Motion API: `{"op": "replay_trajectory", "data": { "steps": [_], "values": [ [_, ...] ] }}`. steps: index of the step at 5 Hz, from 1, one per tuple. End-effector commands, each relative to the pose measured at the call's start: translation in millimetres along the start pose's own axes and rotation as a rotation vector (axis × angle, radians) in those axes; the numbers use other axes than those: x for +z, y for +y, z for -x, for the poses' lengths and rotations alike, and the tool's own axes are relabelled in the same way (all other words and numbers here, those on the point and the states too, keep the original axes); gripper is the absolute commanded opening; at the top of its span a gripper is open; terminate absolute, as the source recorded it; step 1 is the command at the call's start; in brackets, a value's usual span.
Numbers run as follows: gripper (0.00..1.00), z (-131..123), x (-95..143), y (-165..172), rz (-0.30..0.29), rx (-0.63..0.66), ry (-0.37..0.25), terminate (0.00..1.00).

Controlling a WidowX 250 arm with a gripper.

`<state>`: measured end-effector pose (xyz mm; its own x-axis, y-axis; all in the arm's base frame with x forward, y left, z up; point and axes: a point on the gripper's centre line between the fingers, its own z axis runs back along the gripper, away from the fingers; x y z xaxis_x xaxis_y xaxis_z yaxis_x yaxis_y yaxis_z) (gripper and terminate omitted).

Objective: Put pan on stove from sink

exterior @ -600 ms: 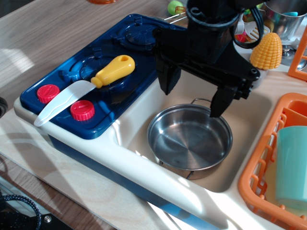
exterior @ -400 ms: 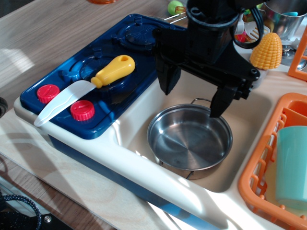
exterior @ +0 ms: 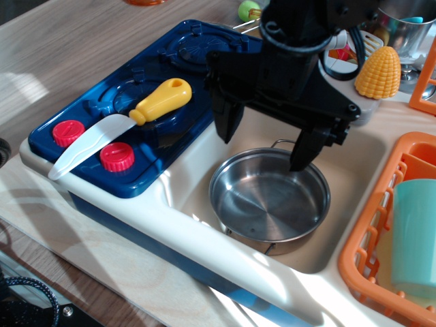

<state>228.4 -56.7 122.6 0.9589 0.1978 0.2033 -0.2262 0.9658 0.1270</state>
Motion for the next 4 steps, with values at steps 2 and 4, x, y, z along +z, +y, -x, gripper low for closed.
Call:
{"op": "replay_trajectory", "data": {
  "steps": [2,4],
  "values": [
    [1.0,27.4,2.2,0.6,-0.031,0.2,-0.056,0.0],
    [1.0,33.2,-19.8,3.7,-0.014,0.264,-0.098,0.0]
  ]
}}
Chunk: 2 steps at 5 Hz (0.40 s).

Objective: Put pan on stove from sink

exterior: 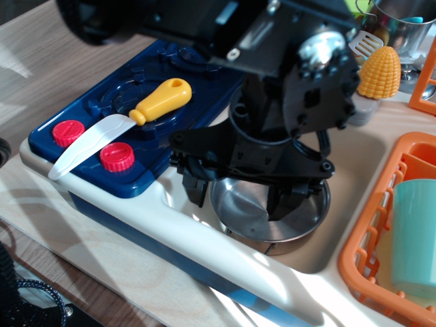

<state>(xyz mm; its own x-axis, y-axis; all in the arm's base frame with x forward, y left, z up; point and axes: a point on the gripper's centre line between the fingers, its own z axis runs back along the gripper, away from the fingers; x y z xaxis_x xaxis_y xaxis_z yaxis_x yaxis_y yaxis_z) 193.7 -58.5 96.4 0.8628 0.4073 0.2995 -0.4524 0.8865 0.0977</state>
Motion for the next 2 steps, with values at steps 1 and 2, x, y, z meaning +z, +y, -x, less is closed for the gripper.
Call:
{"op": "replay_trajectory", "data": {
  "steps": [1,2],
  "values": [
    [1.0,-8.7,-13.2,0.8,0.032,0.036,-0.025,0.0],
    [1.0,-7.3,-24.5,2.9,0.024,0.053,-0.028,0.0]
  ]
}}
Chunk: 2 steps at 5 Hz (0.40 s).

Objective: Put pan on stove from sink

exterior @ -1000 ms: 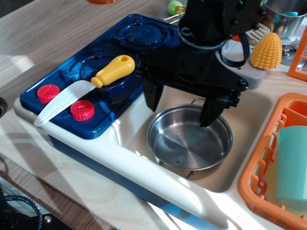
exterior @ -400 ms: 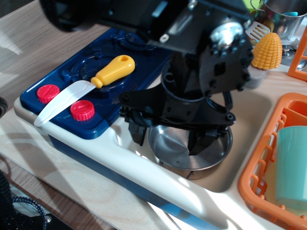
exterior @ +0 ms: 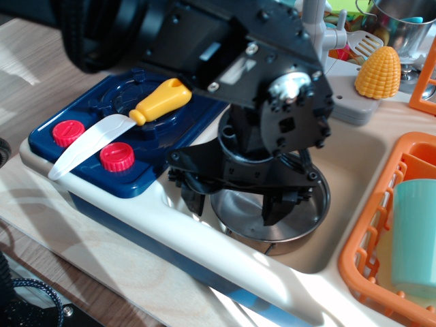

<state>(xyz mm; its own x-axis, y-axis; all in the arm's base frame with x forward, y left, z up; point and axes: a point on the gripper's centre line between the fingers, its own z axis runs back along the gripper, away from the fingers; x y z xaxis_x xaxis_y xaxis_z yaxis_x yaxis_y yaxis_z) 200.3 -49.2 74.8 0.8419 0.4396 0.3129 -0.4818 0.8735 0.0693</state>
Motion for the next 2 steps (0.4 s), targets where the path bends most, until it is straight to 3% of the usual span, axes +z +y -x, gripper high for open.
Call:
{"op": "replay_trajectory", "data": {
  "steps": [1,2],
  "values": [
    [1.0,0.6,-10.4,1.4,0.014,0.02,-0.001,0.0],
    [1.0,5.6,-19.7,1.7,0.027,0.027,-0.001,0.0]
  ]
}}
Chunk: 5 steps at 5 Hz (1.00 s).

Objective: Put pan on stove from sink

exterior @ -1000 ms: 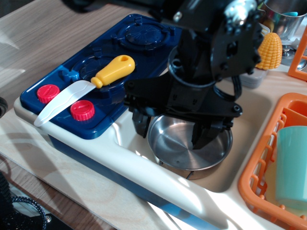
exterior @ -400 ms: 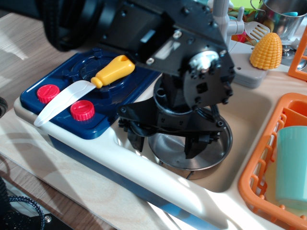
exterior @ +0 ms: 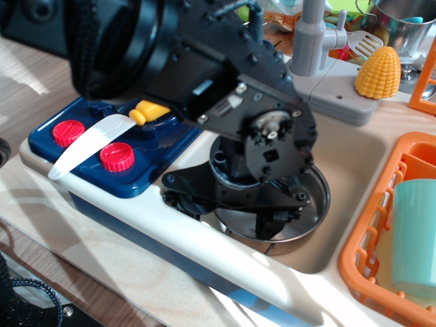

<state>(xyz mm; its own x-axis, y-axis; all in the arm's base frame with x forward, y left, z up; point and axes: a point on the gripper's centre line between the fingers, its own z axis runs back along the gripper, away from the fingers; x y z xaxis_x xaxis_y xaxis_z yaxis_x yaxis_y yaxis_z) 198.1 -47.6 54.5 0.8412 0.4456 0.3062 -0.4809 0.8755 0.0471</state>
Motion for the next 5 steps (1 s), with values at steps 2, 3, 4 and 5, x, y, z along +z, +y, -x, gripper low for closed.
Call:
{"op": "replay_trajectory", "data": {
  "steps": [2,3,4,5],
  "values": [
    [0.0,-8.0,-0.3,-2.3,-0.006,0.023,-0.01,0.0],
    [0.0,-8.8,6.3,-0.8,-0.021,0.025,-0.003,0.0],
    [0.0,-13.3,38.5,6.3,-0.088,0.029,-0.016,0.0],
    [0.0,-27.1,74.5,18.0,-0.159,0.025,-0.045,0.0]
  ]
}}
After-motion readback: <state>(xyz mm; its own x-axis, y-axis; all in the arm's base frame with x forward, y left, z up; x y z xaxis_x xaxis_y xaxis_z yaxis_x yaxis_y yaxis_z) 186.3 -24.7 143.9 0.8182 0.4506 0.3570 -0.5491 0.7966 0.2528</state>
